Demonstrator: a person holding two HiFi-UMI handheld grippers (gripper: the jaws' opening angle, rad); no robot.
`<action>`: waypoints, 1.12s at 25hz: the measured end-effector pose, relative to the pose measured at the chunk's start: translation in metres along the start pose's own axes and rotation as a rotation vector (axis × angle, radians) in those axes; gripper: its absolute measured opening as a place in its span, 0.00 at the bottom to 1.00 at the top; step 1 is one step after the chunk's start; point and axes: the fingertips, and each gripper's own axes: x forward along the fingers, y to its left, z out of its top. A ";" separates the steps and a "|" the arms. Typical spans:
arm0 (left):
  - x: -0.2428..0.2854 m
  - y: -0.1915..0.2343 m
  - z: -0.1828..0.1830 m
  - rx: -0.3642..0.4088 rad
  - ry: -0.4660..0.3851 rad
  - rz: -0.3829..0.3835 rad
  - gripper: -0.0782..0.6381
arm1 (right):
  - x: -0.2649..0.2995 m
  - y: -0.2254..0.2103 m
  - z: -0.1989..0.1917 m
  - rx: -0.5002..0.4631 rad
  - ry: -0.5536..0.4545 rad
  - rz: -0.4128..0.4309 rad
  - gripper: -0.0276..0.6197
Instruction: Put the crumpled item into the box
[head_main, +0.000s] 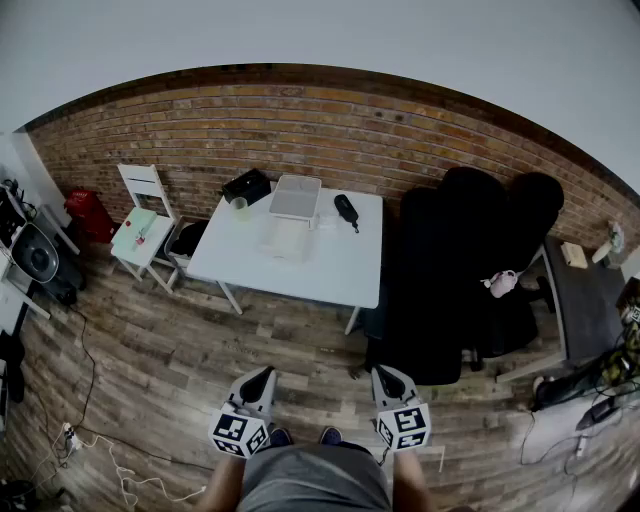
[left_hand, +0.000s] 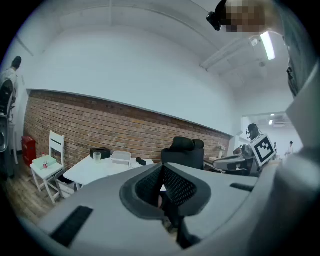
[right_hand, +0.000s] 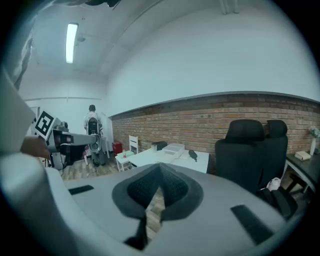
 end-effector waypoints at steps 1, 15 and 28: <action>0.000 -0.001 0.000 -0.001 0.001 -0.002 0.12 | -0.001 0.001 0.000 -0.002 0.001 0.003 0.05; 0.002 0.002 0.005 -0.007 -0.008 -0.016 0.12 | 0.002 0.007 0.002 -0.019 0.018 0.009 0.05; 0.005 0.002 0.004 0.021 -0.009 0.014 0.12 | 0.007 0.009 0.004 -0.138 -0.004 0.020 0.05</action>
